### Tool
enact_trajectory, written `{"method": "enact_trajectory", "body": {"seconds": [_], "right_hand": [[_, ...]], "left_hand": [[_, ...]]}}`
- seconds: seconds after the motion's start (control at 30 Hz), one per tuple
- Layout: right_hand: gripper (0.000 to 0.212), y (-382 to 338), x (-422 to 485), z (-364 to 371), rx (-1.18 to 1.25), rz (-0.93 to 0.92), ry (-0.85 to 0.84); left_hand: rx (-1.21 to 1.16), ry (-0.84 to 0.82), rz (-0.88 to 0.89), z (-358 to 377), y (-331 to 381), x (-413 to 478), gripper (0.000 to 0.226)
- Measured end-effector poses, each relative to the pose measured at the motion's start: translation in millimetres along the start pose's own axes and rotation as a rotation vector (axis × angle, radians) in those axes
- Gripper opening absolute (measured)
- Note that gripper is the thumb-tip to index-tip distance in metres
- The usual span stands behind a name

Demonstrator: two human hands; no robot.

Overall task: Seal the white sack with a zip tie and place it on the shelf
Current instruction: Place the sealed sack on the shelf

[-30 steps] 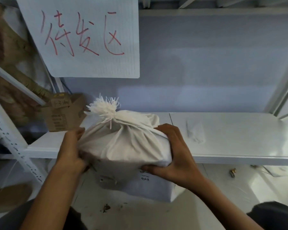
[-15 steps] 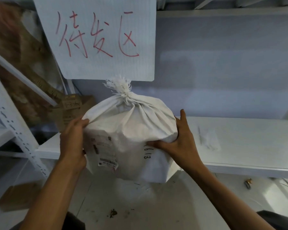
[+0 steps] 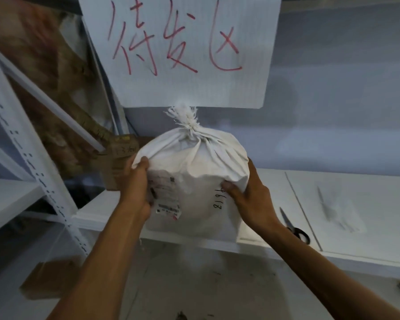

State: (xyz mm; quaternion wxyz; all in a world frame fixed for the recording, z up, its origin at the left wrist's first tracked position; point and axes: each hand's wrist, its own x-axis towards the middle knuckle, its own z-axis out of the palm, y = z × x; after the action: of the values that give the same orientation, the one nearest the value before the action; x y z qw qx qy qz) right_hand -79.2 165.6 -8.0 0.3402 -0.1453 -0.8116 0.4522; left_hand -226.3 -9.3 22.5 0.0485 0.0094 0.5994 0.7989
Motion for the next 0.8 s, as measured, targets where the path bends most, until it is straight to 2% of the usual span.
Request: {"method": "enact_trajectory", "body": {"seconds": [0.13,0.3,0.47,0.63,0.73,0.8], "right_hand": [[0.077,9.2,23.6,13.5,-0.044,0.010,0.007],[0.079,19.6,45.9,21.8,-0.098,0.043,-0.006],[0.079,25.8,61.3,29.8,-0.027,0.117,0.030],[0.063,42.0,67.5,36.9,0.125,0.298,0.084],[0.058,46.9,70.7,42.2,0.142,0.290,0.085],[0.064,48.2,74.7,42.8,0.115,0.277,0.095]], "left_hand": [[0.104,0.041,0.039,6.3,-9.5,33.1,0.043],[0.090,-0.038,-0.015,14.5,-22.4,58.9,0.038],[0.055,-0.025,-0.083,24.3,-29.8,84.8,0.063],[0.029,0.005,-0.086,30.6,-32.0,94.4,0.048],[-0.025,-0.028,-0.083,30.6,-34.0,94.5,0.050],[-0.033,-0.039,-0.069,33.3,-33.9,92.8,0.046]]}}
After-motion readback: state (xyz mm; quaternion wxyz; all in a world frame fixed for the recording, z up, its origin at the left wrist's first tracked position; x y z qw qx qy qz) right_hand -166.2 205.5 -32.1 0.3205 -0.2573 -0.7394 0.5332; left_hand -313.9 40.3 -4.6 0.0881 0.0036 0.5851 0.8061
